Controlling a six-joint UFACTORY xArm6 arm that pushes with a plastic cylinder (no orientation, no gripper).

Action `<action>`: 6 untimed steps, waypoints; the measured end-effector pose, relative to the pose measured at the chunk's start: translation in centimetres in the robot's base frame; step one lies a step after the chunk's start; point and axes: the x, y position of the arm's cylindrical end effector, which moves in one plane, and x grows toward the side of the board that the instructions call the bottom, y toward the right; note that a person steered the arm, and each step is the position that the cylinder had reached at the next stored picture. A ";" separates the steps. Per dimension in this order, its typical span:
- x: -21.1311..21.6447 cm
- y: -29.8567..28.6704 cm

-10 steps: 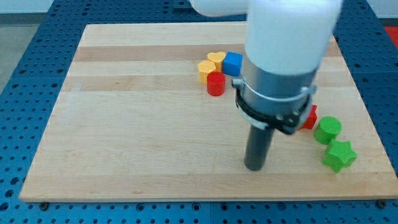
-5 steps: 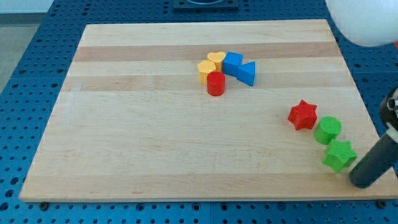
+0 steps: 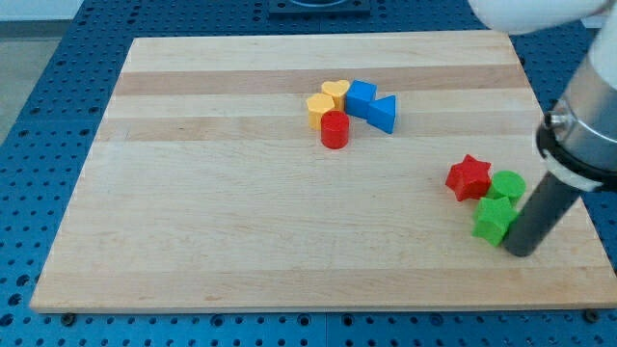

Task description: Adjust the green star to the bottom right of the red circle

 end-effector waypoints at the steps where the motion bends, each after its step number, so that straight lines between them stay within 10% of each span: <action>1: -0.5 -1.1; 6: -1.7 -1.7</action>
